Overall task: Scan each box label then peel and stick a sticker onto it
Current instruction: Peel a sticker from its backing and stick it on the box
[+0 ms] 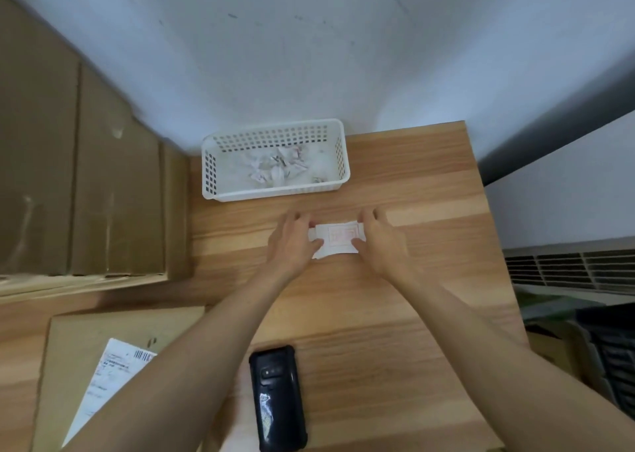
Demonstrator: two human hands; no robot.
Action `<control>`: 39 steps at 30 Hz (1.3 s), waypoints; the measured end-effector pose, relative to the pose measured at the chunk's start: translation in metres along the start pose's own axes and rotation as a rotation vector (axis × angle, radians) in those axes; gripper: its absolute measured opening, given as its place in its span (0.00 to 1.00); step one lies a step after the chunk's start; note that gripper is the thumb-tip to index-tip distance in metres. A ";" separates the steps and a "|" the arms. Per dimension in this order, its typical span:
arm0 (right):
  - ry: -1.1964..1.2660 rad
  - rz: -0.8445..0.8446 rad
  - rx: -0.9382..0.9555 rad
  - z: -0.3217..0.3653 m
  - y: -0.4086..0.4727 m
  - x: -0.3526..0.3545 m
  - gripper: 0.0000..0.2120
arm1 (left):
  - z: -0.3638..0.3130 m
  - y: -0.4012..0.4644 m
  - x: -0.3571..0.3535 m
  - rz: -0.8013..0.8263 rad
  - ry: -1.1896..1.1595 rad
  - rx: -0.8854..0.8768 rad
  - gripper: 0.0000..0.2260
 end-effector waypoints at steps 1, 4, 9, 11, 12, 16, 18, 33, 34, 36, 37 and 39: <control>0.015 -0.015 0.002 0.001 0.000 0.002 0.17 | 0.000 0.000 0.002 -0.026 -0.018 -0.002 0.13; 0.078 -0.078 -0.004 0.000 -0.002 0.010 0.11 | -0.002 -0.003 0.011 -0.110 -0.063 -0.026 0.06; 0.333 -0.135 -0.044 -0.004 -0.003 0.014 0.02 | 0.002 -0.006 0.023 -0.187 -0.156 -0.052 0.05; 0.433 -0.140 -0.085 -0.007 -0.003 0.017 0.02 | 0.007 -0.008 0.027 -0.175 -0.245 -0.024 0.13; 0.464 -0.150 -0.085 -0.006 -0.004 0.020 0.02 | 0.010 -0.010 0.029 -0.165 -0.298 -0.002 0.17; 0.711 -0.162 -0.078 0.006 -0.019 0.037 0.05 | 0.017 -0.028 0.037 -0.098 -0.627 0.125 0.21; 0.823 -0.152 -0.090 0.017 -0.032 0.046 0.05 | 0.020 -0.042 0.043 -0.059 -0.727 0.174 0.17; 1.055 -0.132 0.000 0.120 -0.200 0.128 0.09 | 0.034 -0.210 0.190 -0.205 -1.017 0.089 0.05; 1.047 -0.115 0.024 0.126 -0.208 0.130 0.09 | 0.031 -0.220 0.197 -0.214 -1.017 0.073 0.05; 1.044 -0.084 0.080 0.136 -0.220 0.138 0.08 | 0.029 -0.236 0.206 -0.246 -1.038 0.060 0.03; 1.042 -0.073 0.109 0.139 -0.225 0.142 0.08 | 0.028 -0.242 0.208 -0.264 -1.057 0.061 0.03; 1.043 -0.060 0.167 0.142 -0.234 0.154 0.07 | 0.021 -0.255 0.210 -0.287 -1.094 0.056 0.03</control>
Point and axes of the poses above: each hand's wrist, its own y-axis towards the middle knuckle, its own x-axis out of the back of the hand, z = x × y, the point moved 10 cm from there along y, towards the middle knuckle, and after that the axes turned 1 degree about -z, right-handed, at the moved point
